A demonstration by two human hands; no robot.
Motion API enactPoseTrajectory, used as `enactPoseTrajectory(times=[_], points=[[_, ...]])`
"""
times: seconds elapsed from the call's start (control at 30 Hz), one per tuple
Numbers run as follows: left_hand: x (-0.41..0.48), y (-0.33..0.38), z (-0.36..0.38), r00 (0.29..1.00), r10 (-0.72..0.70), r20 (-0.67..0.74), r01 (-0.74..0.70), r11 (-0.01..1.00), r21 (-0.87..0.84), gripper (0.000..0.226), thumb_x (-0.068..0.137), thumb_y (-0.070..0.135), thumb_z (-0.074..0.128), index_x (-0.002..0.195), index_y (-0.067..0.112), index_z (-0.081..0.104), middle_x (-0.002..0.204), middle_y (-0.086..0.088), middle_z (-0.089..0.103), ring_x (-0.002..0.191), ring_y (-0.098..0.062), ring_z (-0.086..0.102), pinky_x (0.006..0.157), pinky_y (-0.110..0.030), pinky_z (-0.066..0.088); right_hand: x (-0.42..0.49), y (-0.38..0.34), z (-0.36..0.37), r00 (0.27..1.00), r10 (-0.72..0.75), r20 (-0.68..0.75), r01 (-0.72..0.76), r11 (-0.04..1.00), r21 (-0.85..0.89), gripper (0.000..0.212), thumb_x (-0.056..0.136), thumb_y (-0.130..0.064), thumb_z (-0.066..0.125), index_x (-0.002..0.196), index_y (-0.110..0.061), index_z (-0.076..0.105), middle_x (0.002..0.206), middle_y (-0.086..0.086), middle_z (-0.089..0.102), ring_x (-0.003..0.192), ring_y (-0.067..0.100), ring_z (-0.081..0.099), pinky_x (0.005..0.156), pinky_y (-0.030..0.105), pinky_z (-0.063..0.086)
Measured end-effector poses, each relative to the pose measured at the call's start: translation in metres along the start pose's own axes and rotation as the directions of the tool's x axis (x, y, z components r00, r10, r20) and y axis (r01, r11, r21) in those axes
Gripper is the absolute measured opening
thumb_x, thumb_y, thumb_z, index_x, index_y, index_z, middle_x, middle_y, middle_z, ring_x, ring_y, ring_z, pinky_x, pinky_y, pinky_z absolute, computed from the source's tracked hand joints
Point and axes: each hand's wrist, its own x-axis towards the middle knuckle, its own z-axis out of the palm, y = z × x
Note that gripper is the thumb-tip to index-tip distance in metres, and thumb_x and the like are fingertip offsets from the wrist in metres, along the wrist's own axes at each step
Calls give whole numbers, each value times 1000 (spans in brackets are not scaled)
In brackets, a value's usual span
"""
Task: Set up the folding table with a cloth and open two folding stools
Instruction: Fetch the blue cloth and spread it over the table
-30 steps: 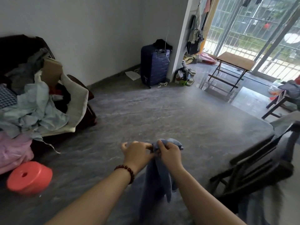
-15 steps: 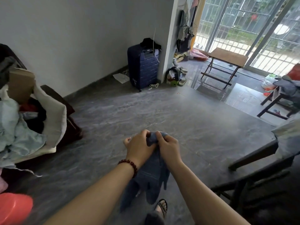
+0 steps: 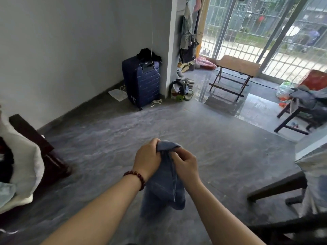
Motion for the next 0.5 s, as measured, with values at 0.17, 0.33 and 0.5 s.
enactPoseTrajectory(times=[0.17,0.33,0.5], points=[[56,3,7,1000,-3,-5,3,998,-65,20,90,9,44,101,20,56,102,1,64,90,-16,58,76,-28,47,50,4,3,992,34,-122,-36,999,-14,11,77,2,65,76,-9,62,67,1,62,62,10,57,59,16,47],[137,5,17,991,90,101,-78,991,-113,23,90,7,44,104,19,57,104,0,64,94,-17,59,83,-31,49,119,1,9,953,-1,-304,-3,1000,-11,32,78,-7,71,96,-28,54,70,1,63,67,12,62,63,19,51],[229,12,16,937,254,241,-222,963,-152,27,88,2,41,103,19,56,102,2,63,92,-12,57,77,-21,43,196,-13,17,942,33,-333,-80,988,-129,29,84,-11,64,89,-39,62,84,0,69,79,11,64,72,23,50]])
